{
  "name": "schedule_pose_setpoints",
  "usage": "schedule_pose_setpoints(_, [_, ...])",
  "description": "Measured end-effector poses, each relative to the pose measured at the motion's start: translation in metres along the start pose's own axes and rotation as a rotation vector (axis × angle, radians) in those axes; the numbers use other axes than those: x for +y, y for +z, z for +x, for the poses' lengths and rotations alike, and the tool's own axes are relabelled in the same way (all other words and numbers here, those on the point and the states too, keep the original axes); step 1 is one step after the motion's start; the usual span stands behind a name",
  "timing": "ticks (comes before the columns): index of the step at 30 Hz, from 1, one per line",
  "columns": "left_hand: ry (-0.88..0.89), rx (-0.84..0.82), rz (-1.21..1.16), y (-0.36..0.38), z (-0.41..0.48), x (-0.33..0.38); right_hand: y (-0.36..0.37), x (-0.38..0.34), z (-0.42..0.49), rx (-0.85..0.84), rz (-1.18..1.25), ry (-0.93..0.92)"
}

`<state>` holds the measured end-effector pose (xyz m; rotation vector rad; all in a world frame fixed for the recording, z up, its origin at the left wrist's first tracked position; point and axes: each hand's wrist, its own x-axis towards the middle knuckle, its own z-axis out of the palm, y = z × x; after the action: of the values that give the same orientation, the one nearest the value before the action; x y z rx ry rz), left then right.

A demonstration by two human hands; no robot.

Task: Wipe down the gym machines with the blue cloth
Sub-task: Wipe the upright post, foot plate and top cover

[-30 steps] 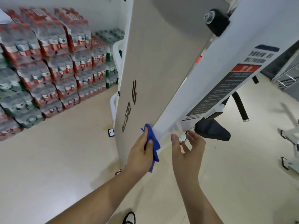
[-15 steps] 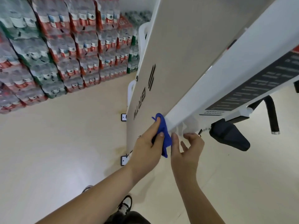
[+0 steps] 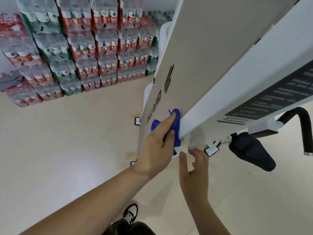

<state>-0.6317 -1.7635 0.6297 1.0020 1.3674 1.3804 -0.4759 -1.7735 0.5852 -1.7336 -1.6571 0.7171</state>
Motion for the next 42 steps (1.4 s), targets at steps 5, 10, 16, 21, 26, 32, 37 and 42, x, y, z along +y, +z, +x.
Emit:
schedule_pose_setpoints(5, [-0.256, -0.004, 0.043, -0.004, -0.012, -0.066, 0.015, 0.016, -0.009, -0.059, 0.037, 0.134])
schedule_pose_setpoints(10, [-0.339, -0.060, 0.065, -0.011, -0.008, -0.094, 0.044, 0.021, -0.021, -0.107, -0.002, 0.126])
schedule_pose_setpoints(16, [-0.029, -0.089, 0.053, -0.017, 0.003, -0.117, 0.089, 0.051, -0.026, -0.019, 0.023, 0.084])
schedule_pose_setpoints(21, [-0.128, -0.061, 0.084, -0.011, -0.017, -0.209, 0.133, 0.101, -0.025, 0.030, 0.083, 0.050])
schedule_pose_setpoints(26, [0.098, 0.042, 0.172, -0.003, -0.015, -0.284, 0.194, 0.183, -0.015, 0.125, 0.014, -0.141])
schedule_pose_setpoints(32, [0.137, 0.136, 0.168, 0.002, -0.010, -0.417, 0.268, 0.292, -0.006, 0.238, 0.009, -0.319])
schedule_pose_setpoints(37, [0.212, 0.171, 0.201, 0.002, 0.003, -0.516, 0.329, 0.361, 0.004, 0.366, 0.025, -0.395])
schedule_pose_setpoints(42, [0.248, 0.241, 0.181, 0.007, 0.009, -0.595, 0.379, 0.422, -0.002, 0.360, 0.078, -0.349])
